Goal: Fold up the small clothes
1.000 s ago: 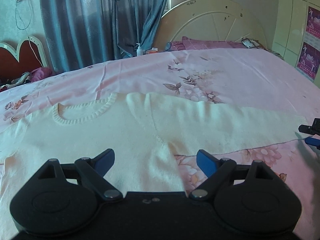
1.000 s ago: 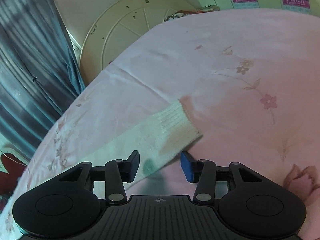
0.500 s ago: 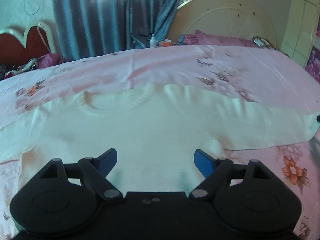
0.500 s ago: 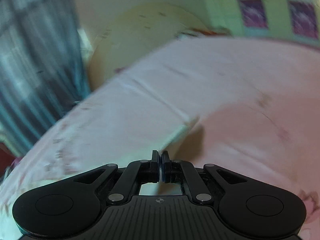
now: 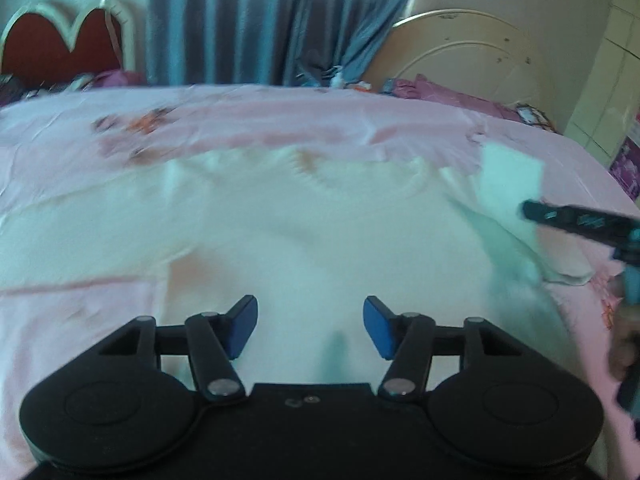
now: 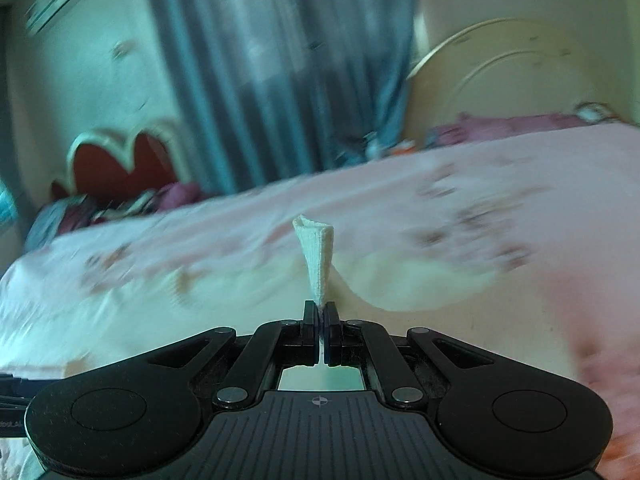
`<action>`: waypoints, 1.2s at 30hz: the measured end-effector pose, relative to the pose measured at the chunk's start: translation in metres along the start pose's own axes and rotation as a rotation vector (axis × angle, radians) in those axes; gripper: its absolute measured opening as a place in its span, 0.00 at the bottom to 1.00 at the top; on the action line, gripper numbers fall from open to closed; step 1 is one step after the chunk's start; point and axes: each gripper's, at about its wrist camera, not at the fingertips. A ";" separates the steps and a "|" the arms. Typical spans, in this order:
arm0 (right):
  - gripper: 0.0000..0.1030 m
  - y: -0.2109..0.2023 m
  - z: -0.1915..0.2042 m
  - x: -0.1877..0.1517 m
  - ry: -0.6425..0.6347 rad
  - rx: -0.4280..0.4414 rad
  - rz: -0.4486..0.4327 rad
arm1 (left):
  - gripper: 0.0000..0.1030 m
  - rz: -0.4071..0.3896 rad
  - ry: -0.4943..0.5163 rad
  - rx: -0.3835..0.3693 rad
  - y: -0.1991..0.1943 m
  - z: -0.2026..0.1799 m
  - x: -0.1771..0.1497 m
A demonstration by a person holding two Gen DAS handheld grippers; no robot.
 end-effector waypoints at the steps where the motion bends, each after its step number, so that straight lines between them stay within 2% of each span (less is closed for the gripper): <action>1: 0.01 0.005 0.017 -0.009 -0.020 0.013 0.018 | 0.55 0.000 -0.020 -0.001 -0.004 0.008 -0.002; 3: 0.01 0.024 0.035 -0.015 -0.044 0.029 0.057 | 0.55 0.004 -0.043 -0.004 -0.009 0.021 -0.004; 5: 0.01 0.038 0.048 -0.024 -0.072 0.005 0.106 | 0.57 0.010 -0.047 -0.036 -0.014 0.028 -0.003; 6: 0.01 0.034 0.052 -0.029 -0.088 -0.030 0.112 | 0.65 0.014 -0.043 -0.060 -0.014 0.028 0.000; 7: 0.01 0.028 0.052 -0.031 -0.090 -0.045 0.100 | 0.79 0.015 -0.034 -0.084 -0.014 0.028 0.002; 8: 0.08 0.019 0.052 -0.032 -0.084 -0.046 0.091 | 0.84 0.005 -0.023 -0.105 -0.015 0.025 0.005; 9: 0.19 0.010 0.050 -0.033 -0.069 -0.068 0.081 | 0.83 -0.005 -0.010 -0.125 -0.013 0.023 0.006; 10: 0.52 -0.001 0.042 -0.036 -0.051 -0.099 0.066 | 0.80 -0.007 0.001 -0.157 -0.010 0.020 0.008; 11: 0.70 -0.009 0.034 -0.037 -0.036 -0.121 0.047 | 0.77 -0.003 0.004 -0.190 -0.004 0.016 0.010; 13: 0.69 -0.025 0.016 -0.037 0.000 -0.133 0.053 | 0.62 0.007 -0.014 -0.259 0.016 0.008 0.015; 14: 0.54 -0.031 0.006 -0.037 0.020 -0.138 0.067 | 0.59 0.021 -0.033 -0.294 0.027 0.005 0.017; 15: 0.44 -0.033 -0.007 -0.037 0.037 -0.156 0.092 | 0.53 0.038 -0.063 -0.327 0.040 0.003 0.019; 16: 0.35 -0.034 -0.018 -0.036 0.056 -0.182 0.113 | 0.51 0.053 -0.088 -0.347 0.054 0.000 0.021; 21: 0.35 -0.028 -0.063 -0.035 0.198 -0.239 0.163 | 0.48 0.071 -0.103 -0.326 0.098 -0.011 0.031; 23: 0.35 -0.025 -0.073 -0.035 0.245 -0.233 0.165 | 0.41 0.067 -0.105 -0.337 0.110 -0.014 0.036; 26: 0.35 -0.022 -0.076 -0.033 0.271 -0.230 0.162 | 0.09 0.071 -0.103 -0.352 0.123 -0.018 0.044; 28: 0.35 -0.018 -0.073 -0.032 0.281 -0.226 0.158 | 0.06 0.030 -0.105 -0.369 0.116 -0.016 0.049; 31: 0.35 -0.013 -0.072 -0.031 0.280 -0.227 0.159 | 0.06 -0.067 -0.065 -0.364 0.084 -0.008 0.058; 34: 0.35 -0.010 -0.072 -0.030 0.272 -0.231 0.159 | 0.06 -0.125 -0.074 -0.306 0.053 0.025 0.058; 36: 0.35 -0.008 -0.071 -0.029 0.258 -0.236 0.160 | 0.06 -0.132 -0.074 -0.243 0.039 0.053 0.050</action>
Point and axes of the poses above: each gripper's, at about its wrist camera, not at the fingertips, and y roughly the way its jaws point, z to its left, x to its top, and after that the axes turned 12 degrees about -x, right-handed
